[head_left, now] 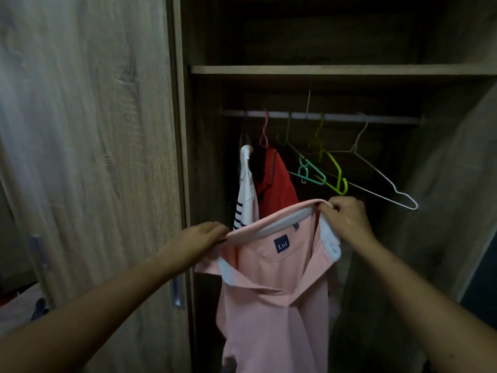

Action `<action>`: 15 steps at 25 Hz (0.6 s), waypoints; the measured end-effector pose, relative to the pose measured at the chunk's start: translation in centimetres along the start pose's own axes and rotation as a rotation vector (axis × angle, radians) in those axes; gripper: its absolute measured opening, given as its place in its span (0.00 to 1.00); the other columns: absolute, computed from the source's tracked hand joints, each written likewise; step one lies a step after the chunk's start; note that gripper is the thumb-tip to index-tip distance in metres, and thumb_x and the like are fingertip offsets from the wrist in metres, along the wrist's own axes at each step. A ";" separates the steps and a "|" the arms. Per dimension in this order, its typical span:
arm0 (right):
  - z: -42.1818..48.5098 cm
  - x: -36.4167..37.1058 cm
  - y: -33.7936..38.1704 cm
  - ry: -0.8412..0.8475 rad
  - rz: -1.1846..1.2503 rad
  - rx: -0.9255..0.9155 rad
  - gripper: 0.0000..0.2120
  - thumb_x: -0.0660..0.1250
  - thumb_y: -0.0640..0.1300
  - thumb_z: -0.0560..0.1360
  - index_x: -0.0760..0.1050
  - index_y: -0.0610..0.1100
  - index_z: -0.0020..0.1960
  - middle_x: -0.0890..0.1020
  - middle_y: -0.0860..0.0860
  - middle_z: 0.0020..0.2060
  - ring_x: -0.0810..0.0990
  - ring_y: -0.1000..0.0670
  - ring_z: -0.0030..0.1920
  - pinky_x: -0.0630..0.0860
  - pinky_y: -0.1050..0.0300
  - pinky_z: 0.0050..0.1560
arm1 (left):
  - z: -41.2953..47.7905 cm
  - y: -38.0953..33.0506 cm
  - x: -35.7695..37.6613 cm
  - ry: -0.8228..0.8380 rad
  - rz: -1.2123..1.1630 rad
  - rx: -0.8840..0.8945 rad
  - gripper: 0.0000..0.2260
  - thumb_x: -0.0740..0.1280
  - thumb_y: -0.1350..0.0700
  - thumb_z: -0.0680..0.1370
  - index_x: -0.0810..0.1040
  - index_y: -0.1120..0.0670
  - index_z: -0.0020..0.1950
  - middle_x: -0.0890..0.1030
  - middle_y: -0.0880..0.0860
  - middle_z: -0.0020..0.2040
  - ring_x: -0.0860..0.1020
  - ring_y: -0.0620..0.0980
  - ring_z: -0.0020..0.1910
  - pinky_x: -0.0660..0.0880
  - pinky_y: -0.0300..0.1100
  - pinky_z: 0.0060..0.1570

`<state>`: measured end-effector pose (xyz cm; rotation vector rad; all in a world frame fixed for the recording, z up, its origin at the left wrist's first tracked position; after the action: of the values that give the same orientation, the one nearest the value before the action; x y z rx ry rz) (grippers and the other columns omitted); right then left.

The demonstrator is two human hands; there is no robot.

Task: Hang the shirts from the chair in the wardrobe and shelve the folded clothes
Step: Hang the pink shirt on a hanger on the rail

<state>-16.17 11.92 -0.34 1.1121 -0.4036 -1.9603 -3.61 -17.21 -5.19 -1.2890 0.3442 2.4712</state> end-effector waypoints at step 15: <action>0.6 0.5 -1.4 -0.019 -0.013 0.052 0.18 0.66 0.47 0.73 0.72 0.38 0.29 0.76 0.42 0.26 0.77 0.42 0.29 0.73 0.48 0.31 | 0.3 0.7 1.9 0.100 -1.706 -0.670 0.16 0.74 0.54 0.70 0.80 0.55 0.56 0.81 0.59 0.56 0.81 0.55 0.48 0.80 0.48 0.46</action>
<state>-17.54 12.30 -1.13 1.1320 -0.4607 -1.9833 -5.14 -17.44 -6.52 -1.0409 -1.1686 0.9719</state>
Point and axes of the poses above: each hand's wrist, its own z-axis towards the middle knuckle, its own x-axis out of the palm, y = z × x, the point moved 6 cm from there along z, towards the middle knuckle
